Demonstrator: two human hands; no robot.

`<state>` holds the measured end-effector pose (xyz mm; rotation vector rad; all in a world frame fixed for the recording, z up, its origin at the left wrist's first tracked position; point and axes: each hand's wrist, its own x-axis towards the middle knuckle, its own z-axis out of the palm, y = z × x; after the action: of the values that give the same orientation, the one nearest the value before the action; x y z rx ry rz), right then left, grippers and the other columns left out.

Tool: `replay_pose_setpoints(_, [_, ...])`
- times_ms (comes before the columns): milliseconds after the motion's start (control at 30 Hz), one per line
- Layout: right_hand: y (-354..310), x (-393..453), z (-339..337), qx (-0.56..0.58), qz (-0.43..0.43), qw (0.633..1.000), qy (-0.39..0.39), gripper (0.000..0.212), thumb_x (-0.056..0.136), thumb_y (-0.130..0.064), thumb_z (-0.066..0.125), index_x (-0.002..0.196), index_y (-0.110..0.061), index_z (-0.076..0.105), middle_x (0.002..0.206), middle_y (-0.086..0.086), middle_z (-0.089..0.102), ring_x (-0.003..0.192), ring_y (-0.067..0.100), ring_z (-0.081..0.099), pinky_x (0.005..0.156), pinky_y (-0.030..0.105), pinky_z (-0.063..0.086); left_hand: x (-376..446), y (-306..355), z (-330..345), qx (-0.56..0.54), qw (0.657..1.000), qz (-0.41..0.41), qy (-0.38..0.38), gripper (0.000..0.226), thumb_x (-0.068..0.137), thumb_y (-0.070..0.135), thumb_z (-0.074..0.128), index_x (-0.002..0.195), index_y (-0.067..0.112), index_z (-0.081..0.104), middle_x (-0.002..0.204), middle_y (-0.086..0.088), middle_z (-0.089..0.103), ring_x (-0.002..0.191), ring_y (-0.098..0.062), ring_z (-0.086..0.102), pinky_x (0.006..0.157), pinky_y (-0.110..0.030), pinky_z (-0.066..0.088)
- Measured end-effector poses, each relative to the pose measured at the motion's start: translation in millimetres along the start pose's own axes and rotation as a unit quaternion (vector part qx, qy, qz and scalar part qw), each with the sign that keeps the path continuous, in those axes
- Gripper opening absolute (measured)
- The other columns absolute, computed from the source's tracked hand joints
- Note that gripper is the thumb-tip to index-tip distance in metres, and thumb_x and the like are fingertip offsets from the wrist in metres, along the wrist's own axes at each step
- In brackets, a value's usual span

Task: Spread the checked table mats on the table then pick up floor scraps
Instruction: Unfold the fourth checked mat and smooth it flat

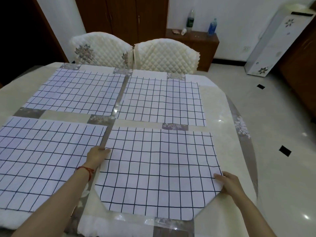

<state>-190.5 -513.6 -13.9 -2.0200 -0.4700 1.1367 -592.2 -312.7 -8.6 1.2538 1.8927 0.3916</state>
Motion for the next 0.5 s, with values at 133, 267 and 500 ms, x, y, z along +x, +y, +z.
replay_pose_setpoints(133, [9, -3, 6, -0.069, -0.030, 0.996, 0.037, 0.013, 0.085, -0.005, 0.059, 0.074, -0.002, 0.065, 0.088, 0.024, 0.069, 0.070, 0.026, 0.059, 0.065, 0.030, 0.044, -7, -12, 3, 0.015, 1.000, 0.009, 0.002, 0.015, 0.082, 0.010, 0.063, 0.093, 0.000, 0.064, 0.093, -0.014, 0.063, 0.097, -0.033, 0.057, 0.083, -0.034, 0.043])
replay_pose_setpoints(267, [10, -1, 9, -0.076, -0.043, 0.994, 0.066, 0.029, 0.087, -0.021, 0.060, 0.102, 0.003, 0.066, 0.109, 0.019, 0.067, 0.097, 0.030, 0.063, 0.093, 0.040, 0.049, -10, -12, 4, 0.008, 0.996, 0.059, 0.061, 0.026, 0.085, 0.013, 0.062, 0.098, -0.009, 0.063, 0.094, -0.029, 0.064, 0.094, -0.041, 0.060, 0.078, -0.040, 0.048])
replay_pose_setpoints(500, [10, -4, 6, -0.068, -0.025, 0.993, 0.094, 0.046, 0.087, -0.031, 0.060, 0.119, 0.001, 0.058, 0.124, 0.015, 0.061, 0.117, 0.033, 0.055, 0.103, 0.044, 0.042, -21, -20, 3, -0.018, 0.999, 0.008, 0.029, 0.044, 0.085, 0.035, 0.061, 0.112, -0.001, 0.059, 0.108, -0.023, 0.063, 0.104, -0.038, 0.058, 0.089, -0.041, 0.047])
